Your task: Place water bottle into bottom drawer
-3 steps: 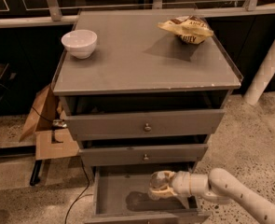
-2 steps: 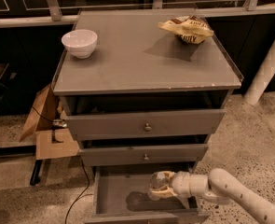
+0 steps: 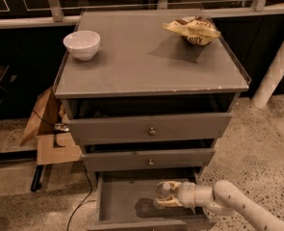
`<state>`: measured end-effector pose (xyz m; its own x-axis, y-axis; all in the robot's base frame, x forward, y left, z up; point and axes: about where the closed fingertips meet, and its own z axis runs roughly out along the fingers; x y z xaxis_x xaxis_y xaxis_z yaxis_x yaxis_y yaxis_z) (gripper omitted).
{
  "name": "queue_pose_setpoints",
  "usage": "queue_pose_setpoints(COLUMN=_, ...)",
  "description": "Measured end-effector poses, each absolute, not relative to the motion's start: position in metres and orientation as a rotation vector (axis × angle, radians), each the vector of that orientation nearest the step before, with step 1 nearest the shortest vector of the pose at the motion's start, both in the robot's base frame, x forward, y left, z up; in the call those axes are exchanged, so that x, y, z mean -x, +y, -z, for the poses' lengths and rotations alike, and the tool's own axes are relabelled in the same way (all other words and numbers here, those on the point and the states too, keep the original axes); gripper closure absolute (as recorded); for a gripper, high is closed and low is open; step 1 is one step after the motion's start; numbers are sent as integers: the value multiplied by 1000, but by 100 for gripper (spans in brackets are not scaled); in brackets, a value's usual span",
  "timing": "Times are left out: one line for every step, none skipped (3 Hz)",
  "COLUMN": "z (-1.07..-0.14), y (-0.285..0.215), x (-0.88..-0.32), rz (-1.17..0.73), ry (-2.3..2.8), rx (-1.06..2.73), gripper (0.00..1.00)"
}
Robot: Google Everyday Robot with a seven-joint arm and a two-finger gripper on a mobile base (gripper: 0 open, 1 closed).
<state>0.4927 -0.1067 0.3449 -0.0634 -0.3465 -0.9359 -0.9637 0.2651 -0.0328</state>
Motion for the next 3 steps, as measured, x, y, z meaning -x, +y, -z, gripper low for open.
queue_pose_setpoints(z=-312, y=-102, x=-501, rz=-833, ry=1557, rx=1239, gripper=100)
queue_pose_setpoints(z=-286, y=-93, x=-511, rz=-850, ry=1513, rx=1241, gripper=100)
queue_pose_setpoints(z=-262, y=-84, x=-520, rz=-866, ry=1477, rx=1256, gripper=100)
